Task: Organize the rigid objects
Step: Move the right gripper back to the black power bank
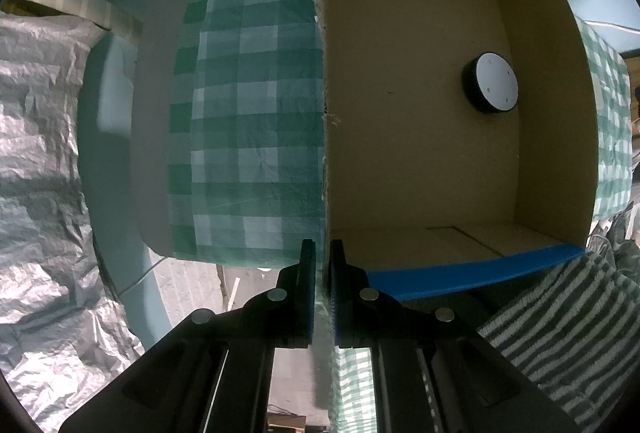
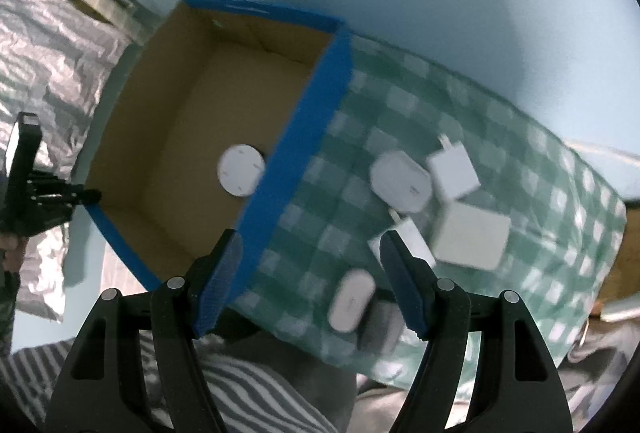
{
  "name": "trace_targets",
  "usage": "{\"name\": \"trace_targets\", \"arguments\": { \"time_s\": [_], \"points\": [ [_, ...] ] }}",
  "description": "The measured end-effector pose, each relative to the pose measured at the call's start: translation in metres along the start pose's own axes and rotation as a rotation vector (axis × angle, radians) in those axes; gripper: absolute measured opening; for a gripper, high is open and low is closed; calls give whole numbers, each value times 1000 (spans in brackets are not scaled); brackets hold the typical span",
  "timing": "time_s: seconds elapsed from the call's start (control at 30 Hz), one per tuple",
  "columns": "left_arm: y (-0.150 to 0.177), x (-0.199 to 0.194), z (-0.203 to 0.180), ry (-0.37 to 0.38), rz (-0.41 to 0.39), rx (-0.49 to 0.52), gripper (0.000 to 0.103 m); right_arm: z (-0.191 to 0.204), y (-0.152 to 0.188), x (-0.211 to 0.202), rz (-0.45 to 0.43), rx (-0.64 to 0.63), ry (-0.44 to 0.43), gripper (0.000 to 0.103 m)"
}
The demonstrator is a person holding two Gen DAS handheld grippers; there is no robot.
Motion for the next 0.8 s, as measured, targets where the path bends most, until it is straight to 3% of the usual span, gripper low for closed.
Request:
{"name": "trace_targets", "arguments": {
  "time_s": [0.4,0.8],
  "points": [
    [2,0,-1,-4,2,8,7,-71,58,36,85,198,22,72],
    [2,1,0,-5,4,11,7,-95,89,79,144,254,-20,72]
  ]
}}
Point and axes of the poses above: each gripper's, at about its wrist camera, not at the fingertips, and x roughly the way its jaws point, z to its left, y to its underside, the point moved 1 cm from there along x, roughly the way its jaws point, and after that the axes turned 4 degrees about -y, right-handed, at the moved point
